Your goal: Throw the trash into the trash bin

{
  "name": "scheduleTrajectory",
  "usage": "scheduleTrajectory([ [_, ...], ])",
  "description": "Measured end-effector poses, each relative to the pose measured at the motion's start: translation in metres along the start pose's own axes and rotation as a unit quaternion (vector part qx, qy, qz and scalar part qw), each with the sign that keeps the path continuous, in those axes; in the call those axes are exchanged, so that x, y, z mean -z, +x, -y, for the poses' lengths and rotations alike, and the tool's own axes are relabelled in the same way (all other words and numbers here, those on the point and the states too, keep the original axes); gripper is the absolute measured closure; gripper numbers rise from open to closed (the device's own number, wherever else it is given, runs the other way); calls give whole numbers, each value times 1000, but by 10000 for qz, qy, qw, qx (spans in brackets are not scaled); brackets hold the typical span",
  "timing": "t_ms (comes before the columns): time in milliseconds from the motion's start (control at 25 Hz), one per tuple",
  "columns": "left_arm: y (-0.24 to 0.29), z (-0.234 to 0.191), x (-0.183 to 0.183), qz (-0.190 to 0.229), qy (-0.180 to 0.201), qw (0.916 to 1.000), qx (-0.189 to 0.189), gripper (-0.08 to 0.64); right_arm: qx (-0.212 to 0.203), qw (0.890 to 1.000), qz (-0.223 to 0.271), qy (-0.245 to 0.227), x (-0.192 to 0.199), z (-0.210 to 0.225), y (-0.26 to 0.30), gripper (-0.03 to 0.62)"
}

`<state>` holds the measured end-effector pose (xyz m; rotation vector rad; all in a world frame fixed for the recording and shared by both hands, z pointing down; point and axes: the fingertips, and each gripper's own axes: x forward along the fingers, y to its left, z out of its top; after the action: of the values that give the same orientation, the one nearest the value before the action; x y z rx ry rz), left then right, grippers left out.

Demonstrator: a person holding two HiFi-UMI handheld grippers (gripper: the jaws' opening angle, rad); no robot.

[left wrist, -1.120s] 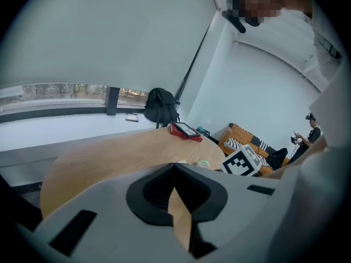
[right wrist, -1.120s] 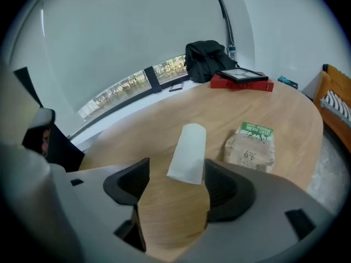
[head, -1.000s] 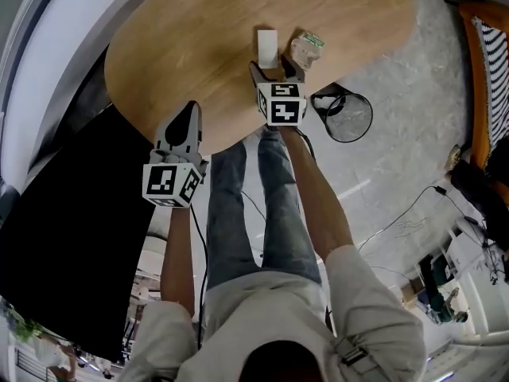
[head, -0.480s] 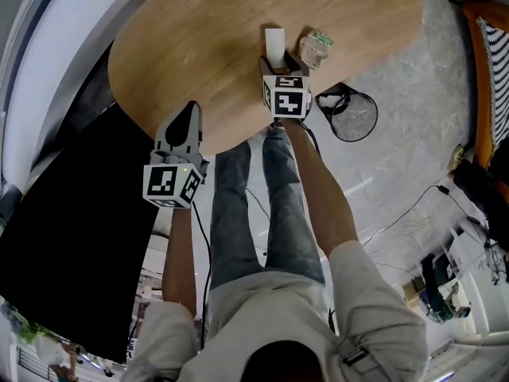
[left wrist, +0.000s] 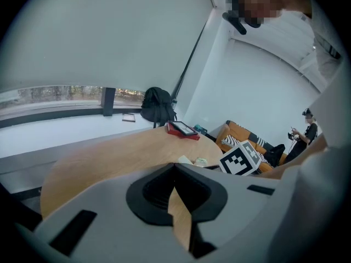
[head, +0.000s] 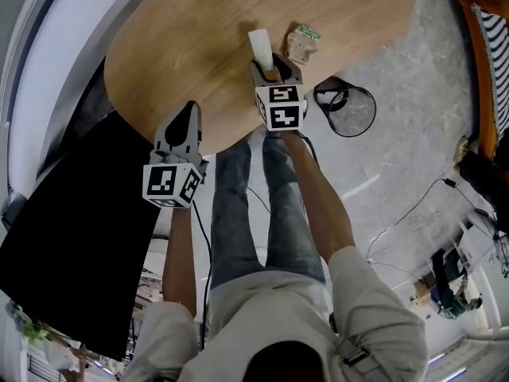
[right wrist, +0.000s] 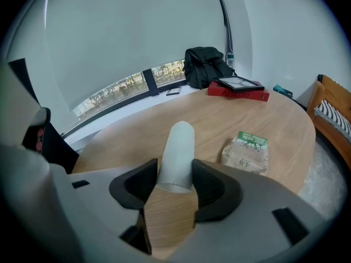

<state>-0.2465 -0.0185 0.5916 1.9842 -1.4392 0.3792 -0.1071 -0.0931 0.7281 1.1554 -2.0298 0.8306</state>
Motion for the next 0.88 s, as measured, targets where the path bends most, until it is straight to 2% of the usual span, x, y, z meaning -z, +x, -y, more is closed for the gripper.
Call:
scheduleTrajectory([
  [160, 7, 18, 0, -58, 106, 9998, 156, 543, 142, 9992, 327, 171, -5, 17, -32, 376],
  [360, 30, 60, 1, -150, 296, 9981, 514, 541, 704, 9948, 473, 564, 24, 80, -83, 376],
  [560, 59, 121, 2, -339, 706, 9901, 1168, 543, 1455, 9808, 269, 1271, 92, 153, -129, 376],
  [720, 74, 165, 17, -496, 922, 9840, 1440, 541, 1880, 9673, 12, 1703, 158, 207, -164, 374],
  [880, 88, 193, 33, -652, 1142, 9764, 1712, 541, 2179, 9516, -210, 2159, 221, 242, -181, 371],
])
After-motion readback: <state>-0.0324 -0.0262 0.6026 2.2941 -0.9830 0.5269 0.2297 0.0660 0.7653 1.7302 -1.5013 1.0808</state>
